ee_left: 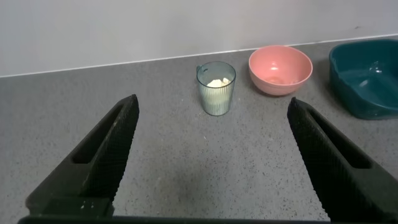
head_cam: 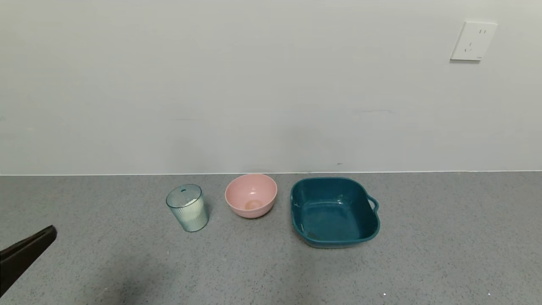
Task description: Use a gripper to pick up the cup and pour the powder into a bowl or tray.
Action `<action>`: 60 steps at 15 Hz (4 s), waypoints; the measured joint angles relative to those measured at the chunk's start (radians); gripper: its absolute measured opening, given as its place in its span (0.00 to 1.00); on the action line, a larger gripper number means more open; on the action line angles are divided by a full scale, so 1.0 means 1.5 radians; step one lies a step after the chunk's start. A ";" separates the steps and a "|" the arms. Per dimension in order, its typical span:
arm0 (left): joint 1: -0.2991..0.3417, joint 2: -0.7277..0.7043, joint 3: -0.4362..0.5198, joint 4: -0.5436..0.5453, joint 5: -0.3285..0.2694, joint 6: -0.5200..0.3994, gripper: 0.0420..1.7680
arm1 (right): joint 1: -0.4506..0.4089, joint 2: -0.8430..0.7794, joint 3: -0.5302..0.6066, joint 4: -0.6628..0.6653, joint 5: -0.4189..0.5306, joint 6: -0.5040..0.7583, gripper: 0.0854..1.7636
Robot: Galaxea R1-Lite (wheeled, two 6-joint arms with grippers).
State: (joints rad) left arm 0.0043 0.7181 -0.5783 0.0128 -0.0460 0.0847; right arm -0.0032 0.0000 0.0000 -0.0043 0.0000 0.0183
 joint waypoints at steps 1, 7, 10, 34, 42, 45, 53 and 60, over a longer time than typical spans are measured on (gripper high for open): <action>0.000 0.037 -0.015 -0.004 0.000 0.000 0.97 | 0.000 0.000 0.000 0.000 0.000 0.000 0.97; 0.000 0.256 -0.050 -0.117 -0.003 0.001 0.97 | 0.000 0.000 0.000 0.000 0.000 0.000 0.97; 0.000 0.357 -0.046 -0.181 -0.002 0.000 0.97 | 0.000 0.000 0.000 0.000 0.000 0.000 0.97; -0.036 0.843 0.062 -0.686 -0.002 -0.008 0.97 | 0.000 0.000 0.000 0.000 0.000 0.000 0.97; -0.037 0.962 0.027 -0.801 -0.001 -0.005 0.97 | 0.000 0.000 0.000 0.000 0.000 0.000 0.97; -0.037 0.993 -0.004 -0.807 -0.002 -0.005 0.97 | 0.000 0.000 0.000 0.000 0.000 0.000 0.97; -0.036 1.034 -0.052 -0.808 0.004 -0.005 0.97 | 0.000 0.000 0.000 0.000 0.000 0.000 0.97; -0.036 1.037 -0.048 -0.833 0.007 -0.005 0.73 | 0.000 0.000 0.000 0.000 0.000 0.000 0.97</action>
State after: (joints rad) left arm -0.0504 2.2732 -0.6502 -1.2364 -0.0349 0.0774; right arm -0.0032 0.0000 0.0000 -0.0043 0.0000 0.0181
